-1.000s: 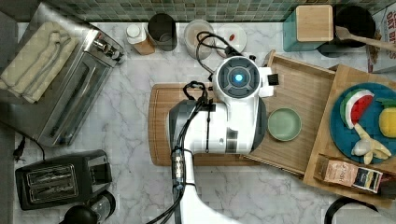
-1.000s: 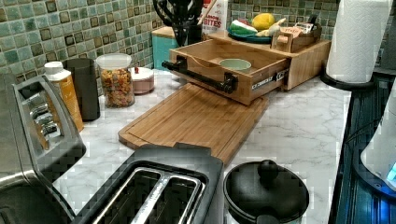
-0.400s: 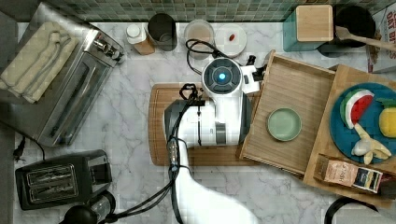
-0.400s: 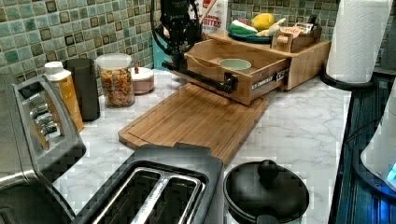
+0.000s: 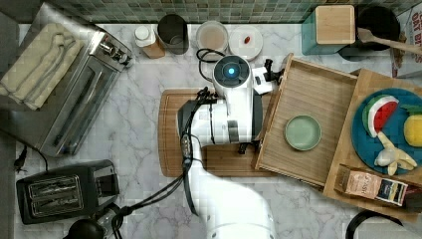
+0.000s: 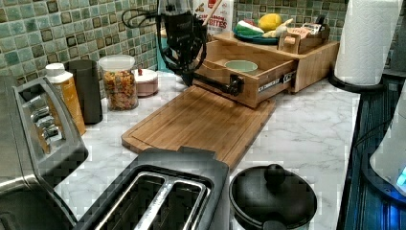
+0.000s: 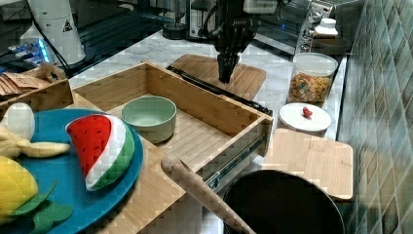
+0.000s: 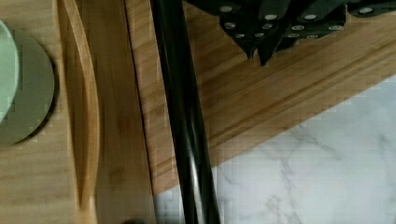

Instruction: Close the drawer.

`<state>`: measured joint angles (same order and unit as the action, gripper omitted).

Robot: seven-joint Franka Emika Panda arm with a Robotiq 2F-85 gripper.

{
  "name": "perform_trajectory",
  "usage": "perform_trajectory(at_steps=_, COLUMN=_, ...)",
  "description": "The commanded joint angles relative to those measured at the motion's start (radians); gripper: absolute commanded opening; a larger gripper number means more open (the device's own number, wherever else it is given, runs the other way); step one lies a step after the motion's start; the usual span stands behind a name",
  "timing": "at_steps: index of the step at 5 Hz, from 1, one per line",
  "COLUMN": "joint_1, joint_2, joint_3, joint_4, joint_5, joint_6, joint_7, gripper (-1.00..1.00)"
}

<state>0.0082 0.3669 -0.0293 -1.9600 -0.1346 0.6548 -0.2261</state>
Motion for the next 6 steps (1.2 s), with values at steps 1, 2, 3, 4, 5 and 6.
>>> perform_trajectory(at_steps=1, joint_1=0.036, joint_2=-0.023, joint_3=-0.021, joint_4=0.037, joint_5=-0.118, joint_6=0.077, joint_7=0.013, gripper=-1.00)
perform_trajectory(at_steps=2, joint_1=0.011, joint_2=-0.029, joint_3=-0.010, joint_4=0.028, joint_5=-0.140, joint_6=0.093, joint_7=0.009, gripper=-1.00)
perform_trajectory(at_steps=3, joint_1=-0.039, joint_2=0.006, joint_3=0.011, joint_4=0.103, joint_5=-0.054, joint_6=-0.020, joint_7=-0.078, gripper=-1.00)
perform_trajectory(at_steps=4, joint_1=-0.007, joint_2=0.017, joint_3=-0.048, joint_4=0.090, joint_5=-0.041, joint_6=-0.014, joint_7=-0.073, gripper=-1.00)
perform_trajectory(at_steps=5, joint_1=-0.027, joint_2=-0.006, joint_3=-0.054, joint_4=0.041, joint_5=-0.077, joint_6=0.040, joint_7=-0.037, gripper=-1.00)
perform_trajectory(at_steps=6, joint_1=-0.051, joint_2=-0.042, joint_3=-0.070, joint_4=0.002, joint_5=-0.082, joint_6=0.045, joint_7=-0.079, gripper=-1.00)
